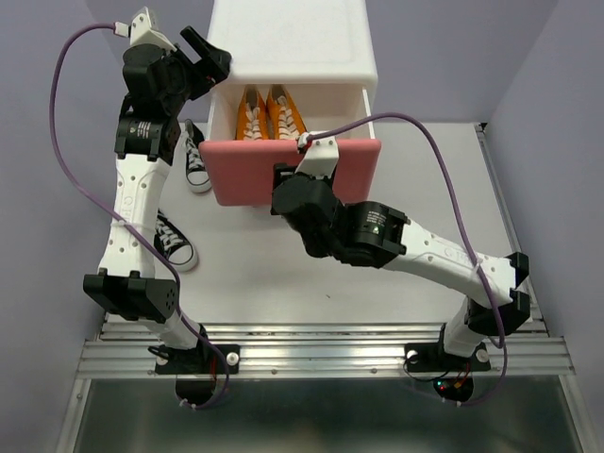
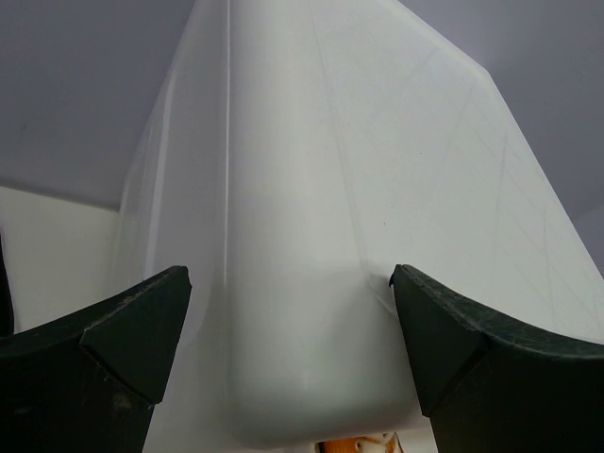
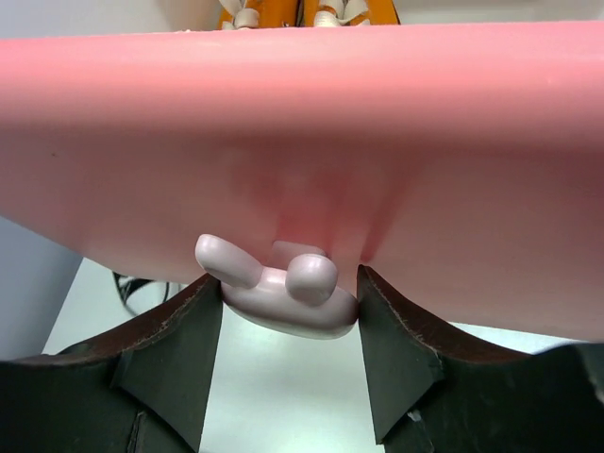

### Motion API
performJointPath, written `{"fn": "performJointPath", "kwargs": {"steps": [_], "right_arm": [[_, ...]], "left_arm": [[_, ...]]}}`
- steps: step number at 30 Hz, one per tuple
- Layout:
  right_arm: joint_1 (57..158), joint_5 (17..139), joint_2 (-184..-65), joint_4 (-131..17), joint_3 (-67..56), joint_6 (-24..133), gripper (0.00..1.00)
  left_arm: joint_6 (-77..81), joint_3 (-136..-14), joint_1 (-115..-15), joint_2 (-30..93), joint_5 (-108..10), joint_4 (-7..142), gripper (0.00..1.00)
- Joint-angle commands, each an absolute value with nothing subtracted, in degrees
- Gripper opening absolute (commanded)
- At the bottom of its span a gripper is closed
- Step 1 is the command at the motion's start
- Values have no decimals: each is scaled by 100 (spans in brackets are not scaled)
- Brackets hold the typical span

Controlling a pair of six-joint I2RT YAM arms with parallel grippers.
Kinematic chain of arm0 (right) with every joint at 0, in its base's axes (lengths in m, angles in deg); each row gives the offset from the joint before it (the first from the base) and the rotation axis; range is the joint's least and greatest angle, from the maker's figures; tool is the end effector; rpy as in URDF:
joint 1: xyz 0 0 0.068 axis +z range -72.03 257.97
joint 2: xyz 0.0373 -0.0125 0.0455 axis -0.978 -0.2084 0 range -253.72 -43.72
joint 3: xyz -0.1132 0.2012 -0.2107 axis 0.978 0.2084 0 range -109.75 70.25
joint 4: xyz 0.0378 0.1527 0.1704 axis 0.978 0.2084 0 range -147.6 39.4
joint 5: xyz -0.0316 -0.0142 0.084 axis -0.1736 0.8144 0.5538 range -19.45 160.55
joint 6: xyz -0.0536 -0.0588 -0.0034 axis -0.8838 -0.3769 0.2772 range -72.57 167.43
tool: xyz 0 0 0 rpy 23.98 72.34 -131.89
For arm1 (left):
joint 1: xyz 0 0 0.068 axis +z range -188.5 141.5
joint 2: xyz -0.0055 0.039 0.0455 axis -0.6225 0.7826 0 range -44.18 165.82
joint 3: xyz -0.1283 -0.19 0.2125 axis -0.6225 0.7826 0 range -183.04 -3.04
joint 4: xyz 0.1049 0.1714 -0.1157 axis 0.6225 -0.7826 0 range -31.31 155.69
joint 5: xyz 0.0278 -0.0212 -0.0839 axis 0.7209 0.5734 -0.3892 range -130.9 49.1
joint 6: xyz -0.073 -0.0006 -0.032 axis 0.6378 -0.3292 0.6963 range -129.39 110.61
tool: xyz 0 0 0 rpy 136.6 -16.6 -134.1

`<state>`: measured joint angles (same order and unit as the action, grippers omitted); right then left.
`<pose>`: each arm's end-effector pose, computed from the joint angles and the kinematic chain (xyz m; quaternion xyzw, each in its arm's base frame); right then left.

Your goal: Place and organize the shoes in the shoe cabinet

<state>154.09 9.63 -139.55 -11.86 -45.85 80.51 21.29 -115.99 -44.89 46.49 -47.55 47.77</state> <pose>0.1366 0.3031 0.5008 -0.0155 0.7774 0.1267 0.6160 0.3368 -0.0456 0.5656 -0.1011 0.6723 -0.2702 0.6817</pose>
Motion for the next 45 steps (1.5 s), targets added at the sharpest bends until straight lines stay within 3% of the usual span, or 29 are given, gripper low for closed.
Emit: {"fn": "performJointPath", "kwargs": {"steps": [1,4,12,21,22,23,26,30,31,36,45], "right_arm": [[14636,1173,-13610,-2919,-4297,7390,1],[14153,1595,-13609,-4120,-3857,6696,1],[13231,2274,-14417,-5065,-4269,6061,1],[12921,2441,-15155,-5566,-4787,5860,12],[12921,2415,-15261,-5575,-4910,5842,28],[12921,2415,-15305,-5584,-4963,5842,29],[12921,2590,-15280,-5566,-4868,5868,44],[12921,3152,-14780,-5566,-4220,6018,82],[12999,3588,-14161,-5653,-3668,6131,100],[13448,3620,-13146,-6182,-2102,5709,100],[13633,3311,-12915,-5012,-1335,6931,100]], "left_arm": [[1750,-11247,-4501,4696,-4934,3668,99],[1759,-11116,-4501,4653,-4977,3738,99],[1900,-10711,-4501,4512,-5022,4028,99],[1891,-10465,-4536,4442,-4995,4222,99],[1891,-10412,-4544,4433,-5004,4274,99],[1891,-10394,-4544,4433,-5004,4275,99],[1873,-10350,-4553,4450,-4995,4319,99],[1882,-10333,-4553,4468,-4951,4354,99],[1926,-10341,-4553,4485,-4960,4371,99],[1970,-10306,-4553,4485,-4951,4398,99],[1970,-10192,-4562,4398,-4925,4362,99]]}}
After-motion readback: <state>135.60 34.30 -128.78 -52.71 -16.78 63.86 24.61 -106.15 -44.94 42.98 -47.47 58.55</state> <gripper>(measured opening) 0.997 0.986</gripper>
